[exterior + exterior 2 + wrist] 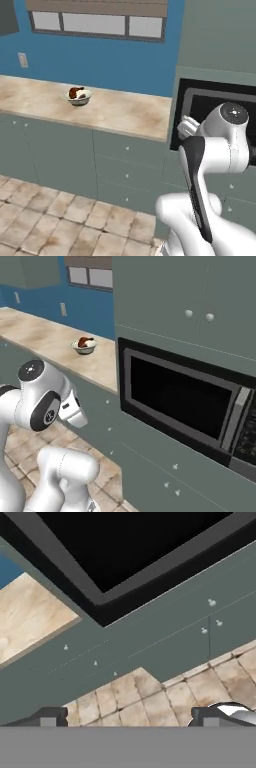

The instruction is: Place the bowl with the lemon and sweet potato on the second highest shelf of the fridge. Place the bowl with the steak and chicken drumstick on the top shelf of the fridge.

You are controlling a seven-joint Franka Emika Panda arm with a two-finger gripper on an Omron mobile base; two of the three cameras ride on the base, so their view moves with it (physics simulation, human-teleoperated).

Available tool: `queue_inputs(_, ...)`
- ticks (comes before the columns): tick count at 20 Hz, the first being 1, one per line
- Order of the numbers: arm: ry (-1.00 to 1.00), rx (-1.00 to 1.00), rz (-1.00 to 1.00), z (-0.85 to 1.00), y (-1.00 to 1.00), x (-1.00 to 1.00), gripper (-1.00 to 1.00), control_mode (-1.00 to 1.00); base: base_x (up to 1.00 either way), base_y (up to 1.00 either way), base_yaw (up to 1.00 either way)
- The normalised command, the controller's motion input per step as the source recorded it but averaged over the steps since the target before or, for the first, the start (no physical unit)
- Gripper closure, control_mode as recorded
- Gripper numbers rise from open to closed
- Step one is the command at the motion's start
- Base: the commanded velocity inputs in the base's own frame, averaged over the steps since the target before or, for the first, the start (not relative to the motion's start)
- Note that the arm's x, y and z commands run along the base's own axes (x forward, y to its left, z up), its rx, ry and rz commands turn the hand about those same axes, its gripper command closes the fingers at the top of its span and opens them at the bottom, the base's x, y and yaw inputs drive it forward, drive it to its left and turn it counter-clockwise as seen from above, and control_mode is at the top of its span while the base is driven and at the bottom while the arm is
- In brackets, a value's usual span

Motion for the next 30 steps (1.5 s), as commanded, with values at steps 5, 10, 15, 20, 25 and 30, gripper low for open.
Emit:
queue_inputs(5, 0.0, 0.0, 0.0, 0.0, 0.0, 0.0, -1.0, 1.0, 1.0, 1.0, -0.1)
queue_inputs(10, 0.0, 0.0, 0.0, 0.0, 0.0, 0.0, -1.0, 1.0, 1.0, 1.0, -0.32)
queue_inputs(15, 0.0, 0.0, 0.0, 0.0, 0.0, 0.0, -1.0, 1.0, 1.0, 1.0, -0.38)
queue_inputs(20, 0.0, 0.0, 0.0, 0.0, 0.0, 0.0, -1.0, 1.0, 0.99, 1.0, -0.41)
queue_inputs(25, 0.0, 0.0, 0.0, 0.0, 0.0, 0.0, -1.0, 1.0, 0.69, 1.0, -0.5)
queue_inputs(30, 0.0, 0.0, 0.0, 0.0, 0.0, 0.0, -1.0, 1.0, 0.65, 0.37, -0.22)
